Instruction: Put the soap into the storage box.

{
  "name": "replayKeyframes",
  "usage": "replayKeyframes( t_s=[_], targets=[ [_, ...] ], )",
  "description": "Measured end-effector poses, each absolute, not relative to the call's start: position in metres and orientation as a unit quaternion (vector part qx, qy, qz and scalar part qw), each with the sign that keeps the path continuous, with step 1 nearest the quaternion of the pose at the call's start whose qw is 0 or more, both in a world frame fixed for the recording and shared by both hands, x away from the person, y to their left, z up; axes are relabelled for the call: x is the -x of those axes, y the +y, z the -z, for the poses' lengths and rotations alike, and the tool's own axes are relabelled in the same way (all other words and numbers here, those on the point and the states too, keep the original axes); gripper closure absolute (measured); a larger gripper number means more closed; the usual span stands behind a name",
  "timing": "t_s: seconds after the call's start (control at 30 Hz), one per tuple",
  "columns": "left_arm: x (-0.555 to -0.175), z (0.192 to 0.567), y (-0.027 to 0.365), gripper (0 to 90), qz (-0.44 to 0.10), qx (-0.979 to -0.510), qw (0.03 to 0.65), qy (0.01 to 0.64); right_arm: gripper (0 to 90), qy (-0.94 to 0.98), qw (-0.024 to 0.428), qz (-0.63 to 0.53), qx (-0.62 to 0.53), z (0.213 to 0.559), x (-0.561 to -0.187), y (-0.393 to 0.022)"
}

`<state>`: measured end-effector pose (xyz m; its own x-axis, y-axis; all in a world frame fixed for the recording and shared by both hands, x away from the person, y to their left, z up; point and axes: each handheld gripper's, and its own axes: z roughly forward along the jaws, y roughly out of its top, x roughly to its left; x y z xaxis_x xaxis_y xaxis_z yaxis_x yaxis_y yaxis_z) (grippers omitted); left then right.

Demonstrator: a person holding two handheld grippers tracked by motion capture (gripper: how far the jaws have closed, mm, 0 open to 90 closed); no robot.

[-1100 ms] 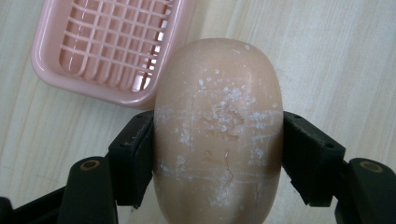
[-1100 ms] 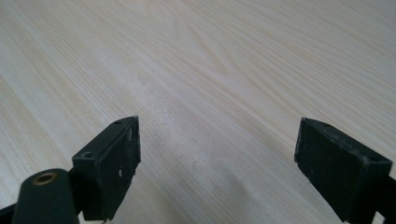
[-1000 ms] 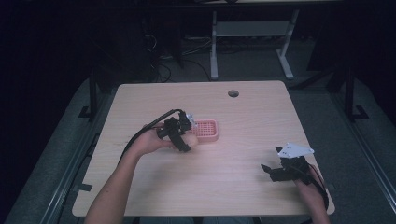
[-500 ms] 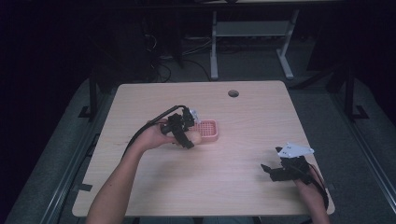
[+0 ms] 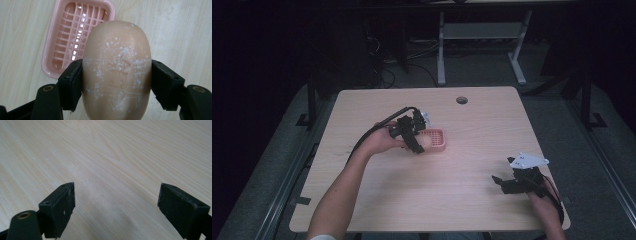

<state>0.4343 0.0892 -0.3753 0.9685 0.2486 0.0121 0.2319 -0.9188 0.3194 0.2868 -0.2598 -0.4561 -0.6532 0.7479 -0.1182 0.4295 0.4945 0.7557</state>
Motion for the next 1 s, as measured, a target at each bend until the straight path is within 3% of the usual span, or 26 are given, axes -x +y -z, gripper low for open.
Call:
replayKeyframes(
  t_s=[1.0],
  targets=[
    [-0.481,0.384,0.067,32.2,-0.013,-0.977,0.168,0.131,13.8,0.830,0.219,-0.364,-0.362,0.457,-0.287,-0.262]
  ],
)
